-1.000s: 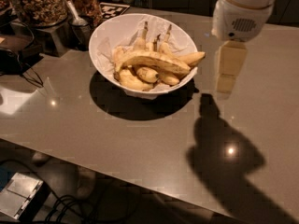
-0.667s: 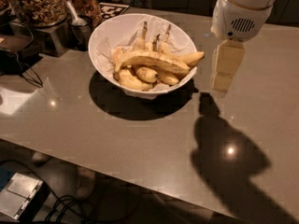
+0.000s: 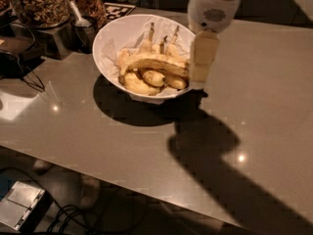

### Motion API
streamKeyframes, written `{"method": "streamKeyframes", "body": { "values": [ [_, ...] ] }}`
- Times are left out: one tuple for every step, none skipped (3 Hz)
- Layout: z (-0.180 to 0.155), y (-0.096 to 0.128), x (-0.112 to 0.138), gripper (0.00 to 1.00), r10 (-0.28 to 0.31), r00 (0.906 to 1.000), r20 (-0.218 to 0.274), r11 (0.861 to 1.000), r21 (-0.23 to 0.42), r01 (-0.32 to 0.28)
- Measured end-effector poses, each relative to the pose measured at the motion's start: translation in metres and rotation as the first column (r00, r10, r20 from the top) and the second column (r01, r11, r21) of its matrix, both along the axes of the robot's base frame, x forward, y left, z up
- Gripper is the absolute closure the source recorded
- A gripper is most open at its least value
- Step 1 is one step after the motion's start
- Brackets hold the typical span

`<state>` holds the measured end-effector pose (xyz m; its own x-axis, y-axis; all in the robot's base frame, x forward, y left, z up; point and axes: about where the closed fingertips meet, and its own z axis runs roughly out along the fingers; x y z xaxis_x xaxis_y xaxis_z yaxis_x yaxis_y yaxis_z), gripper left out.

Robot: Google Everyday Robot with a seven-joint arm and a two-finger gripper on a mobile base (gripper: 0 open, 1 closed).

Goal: Pick banana from white bowl

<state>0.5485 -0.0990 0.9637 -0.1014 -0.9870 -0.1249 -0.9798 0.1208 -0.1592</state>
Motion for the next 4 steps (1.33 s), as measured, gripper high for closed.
{"method": "streamKeyframes", "body": {
  "values": [
    [0.000, 0.027, 0.017, 0.03, 0.057, 0.9983, -0.004, 0.998, 0.024, -0.057],
    [0.000, 0.046, 0.032, 0.12, 0.095, 0.9955, -0.007, 0.994, 0.055, -0.094],
    [-0.002, 0.056, 0.043, 0.19, 0.116, 0.9932, -0.013, 0.990, 0.080, -0.114],
    [-0.006, 0.062, 0.052, 0.27, 0.121, 0.9924, -0.022, 0.989, 0.090, -0.118]
  ]
}}
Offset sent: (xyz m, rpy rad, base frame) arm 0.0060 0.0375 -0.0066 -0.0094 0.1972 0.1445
